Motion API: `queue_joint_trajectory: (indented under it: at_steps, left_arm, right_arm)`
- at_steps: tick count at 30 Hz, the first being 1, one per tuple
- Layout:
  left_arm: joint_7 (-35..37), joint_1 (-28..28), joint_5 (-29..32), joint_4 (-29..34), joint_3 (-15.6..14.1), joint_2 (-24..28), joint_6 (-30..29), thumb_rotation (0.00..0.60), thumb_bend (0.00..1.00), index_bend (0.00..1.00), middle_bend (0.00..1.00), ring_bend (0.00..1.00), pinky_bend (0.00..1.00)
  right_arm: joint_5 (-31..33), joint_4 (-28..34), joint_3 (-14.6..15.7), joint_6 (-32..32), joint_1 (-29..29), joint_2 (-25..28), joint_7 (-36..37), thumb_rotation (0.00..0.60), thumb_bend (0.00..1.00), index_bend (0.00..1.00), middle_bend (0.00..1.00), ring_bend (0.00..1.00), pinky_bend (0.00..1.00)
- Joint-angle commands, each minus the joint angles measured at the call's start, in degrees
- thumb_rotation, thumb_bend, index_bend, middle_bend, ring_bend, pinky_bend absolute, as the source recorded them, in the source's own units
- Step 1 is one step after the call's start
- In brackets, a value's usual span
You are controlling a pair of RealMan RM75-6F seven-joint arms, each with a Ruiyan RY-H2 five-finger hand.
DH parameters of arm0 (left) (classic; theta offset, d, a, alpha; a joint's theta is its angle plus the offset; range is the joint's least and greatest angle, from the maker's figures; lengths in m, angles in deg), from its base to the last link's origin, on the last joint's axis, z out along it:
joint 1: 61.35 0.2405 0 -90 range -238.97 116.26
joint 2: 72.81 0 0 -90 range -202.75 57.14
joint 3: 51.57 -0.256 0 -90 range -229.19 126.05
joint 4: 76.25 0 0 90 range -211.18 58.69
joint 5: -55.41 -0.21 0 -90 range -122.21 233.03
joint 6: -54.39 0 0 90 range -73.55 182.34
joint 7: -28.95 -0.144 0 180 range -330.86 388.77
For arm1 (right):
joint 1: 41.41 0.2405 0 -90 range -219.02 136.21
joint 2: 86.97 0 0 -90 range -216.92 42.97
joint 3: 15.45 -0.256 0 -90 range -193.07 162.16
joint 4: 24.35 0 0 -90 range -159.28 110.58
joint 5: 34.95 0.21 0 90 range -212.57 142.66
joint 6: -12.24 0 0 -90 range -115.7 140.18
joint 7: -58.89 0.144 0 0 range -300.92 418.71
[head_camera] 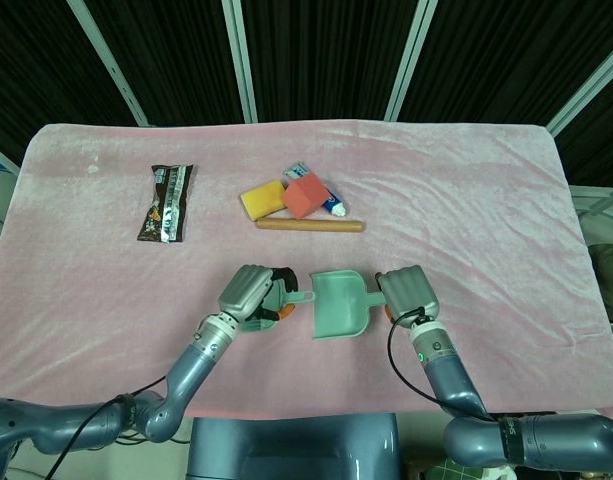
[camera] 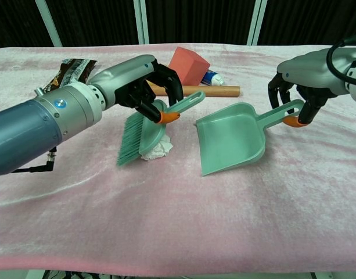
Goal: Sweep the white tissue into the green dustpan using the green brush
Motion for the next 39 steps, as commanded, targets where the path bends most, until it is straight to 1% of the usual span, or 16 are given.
queue_joint_trajectory:
  at_steps: [1,5,12,19,23,26,33,39]
  left_arm:
    - [1.9,-0.8,-0.8,-2.4,0.1,-2.1,0.8,0.6,0.41,0.6,0.63,0.92,1.0]
    - [2.0,-1.5,-0.7,-4.5,0.3,-3.5,1.4,0.6,0.41,0.61,0.63,0.92,1.0]
    - [2.6,-1.6,-0.5,-6.7,0.3,-4.0,2.1,0.6,0.41,0.61,0.63,0.92,1.0]
    - [7.0,-2.8,-3.3,-9.4,0.7,-5.8,2.8,0.6,0.41,0.61,0.63,0.92,1.0]
    - [9.5,-4.4,-5.1,-12.7,1.2,-8.6,3.0,0.6,0.41,0.61,0.63,0.92,1.0]
    - [12.2,-5.8,-7.4,-15.9,1.6,-11.5,2.2,0.6,0.41,0.61,0.63,0.92,1.0]
    - [17.7,-9.8,-11.0,-22.2,4.3,-18.1,-0.7,0.6,0.4,0.61,0.63,0.92,1.0]
    - [21.2,-12.9,-12.8,-25.1,7.0,-21.2,-2.7,0.6,0.4,0.61,0.63,0.92,1.0]
  right_arm:
    - [0.7,-0.2,-0.3,0.2,0.3,-0.1,0.3,0.6,0.51,0.73,0.73,0.74,0.81]
    - [2.1,-0.5,-0.8,0.6,0.6,0.0,1.1,0.6,0.51,0.73,0.73,0.74,0.81]
    - [2.8,-1.7,-0.6,1.4,1.0,-0.2,1.7,0.6,0.51,0.73,0.73,0.74,0.81]
    - [3.2,-2.7,-0.2,2.0,1.3,-0.6,2.1,0.6,0.51,0.73,0.73,0.74,0.81]
    - [3.4,-2.9,0.0,2.0,1.4,-0.5,2.4,0.6,0.51,0.73,0.73,0.74,0.81]
    - [3.5,-2.9,0.0,2.0,1.4,-0.2,2.8,0.6,0.51,0.73,0.73,0.74,0.81]
    - [3.6,-2.6,-0.1,1.9,1.5,0.2,3.4,0.6,0.51,0.73,0.73,0.74,0.81]
    - [3.4,-2.1,0.2,1.6,1.5,0.4,3.5,0.6,0.51,0.73,0.73,0.74,0.81]
